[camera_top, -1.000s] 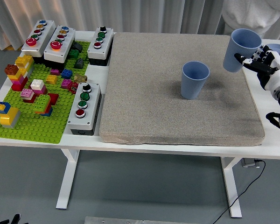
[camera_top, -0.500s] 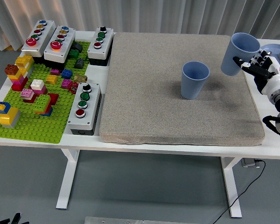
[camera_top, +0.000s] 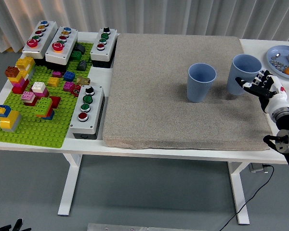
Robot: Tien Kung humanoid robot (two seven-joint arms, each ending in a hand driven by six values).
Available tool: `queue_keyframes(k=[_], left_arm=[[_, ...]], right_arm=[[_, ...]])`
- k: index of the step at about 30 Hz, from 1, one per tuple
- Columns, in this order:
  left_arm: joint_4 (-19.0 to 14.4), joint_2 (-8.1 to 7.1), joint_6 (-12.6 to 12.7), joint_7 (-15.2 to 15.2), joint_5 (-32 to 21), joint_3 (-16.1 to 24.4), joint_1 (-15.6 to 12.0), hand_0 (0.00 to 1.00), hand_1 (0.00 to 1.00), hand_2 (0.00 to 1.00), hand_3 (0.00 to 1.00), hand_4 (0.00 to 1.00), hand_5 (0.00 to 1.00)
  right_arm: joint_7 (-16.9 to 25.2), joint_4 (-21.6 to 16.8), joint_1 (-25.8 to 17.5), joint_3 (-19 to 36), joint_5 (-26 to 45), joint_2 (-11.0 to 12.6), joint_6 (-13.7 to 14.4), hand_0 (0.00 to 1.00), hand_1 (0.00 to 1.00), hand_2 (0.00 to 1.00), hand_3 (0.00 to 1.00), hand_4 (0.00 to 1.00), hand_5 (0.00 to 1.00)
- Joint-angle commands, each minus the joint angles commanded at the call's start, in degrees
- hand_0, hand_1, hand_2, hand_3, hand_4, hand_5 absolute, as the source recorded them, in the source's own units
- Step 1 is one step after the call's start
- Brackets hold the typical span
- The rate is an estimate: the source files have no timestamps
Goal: Pick cup pour cup place
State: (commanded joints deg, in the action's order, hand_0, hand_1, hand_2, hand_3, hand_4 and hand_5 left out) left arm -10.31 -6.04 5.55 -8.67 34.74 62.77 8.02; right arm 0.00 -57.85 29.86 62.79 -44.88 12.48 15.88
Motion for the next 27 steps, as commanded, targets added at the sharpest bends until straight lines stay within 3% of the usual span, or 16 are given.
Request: queue_keyframes(k=[19, 27], left_arm=[[0.0, -0.05, -0.1, -0.13, 0.04, -0.33, 0.05, 0.691, 0.707, 0.733, 0.65, 0.487, 0.979], [0.0, -0.09, -0.07, -0.13, -0.08, -0.43, -0.21, 0.691, 0.707, 0.733, 0.65, 0.486, 0.98]], right_arm=[[1.32, 1.91, -1.21, -0.86, -1.86, -0.44, 0.54, 0.862, 0.654, 0.506, 0.555, 0.693, 0.134], [0.91, 1.73, -1.28, -0.23, -1.98, -0.42, -1.39, 0.868, 0.669, 0.523, 0.563, 0.693, 0.135]])
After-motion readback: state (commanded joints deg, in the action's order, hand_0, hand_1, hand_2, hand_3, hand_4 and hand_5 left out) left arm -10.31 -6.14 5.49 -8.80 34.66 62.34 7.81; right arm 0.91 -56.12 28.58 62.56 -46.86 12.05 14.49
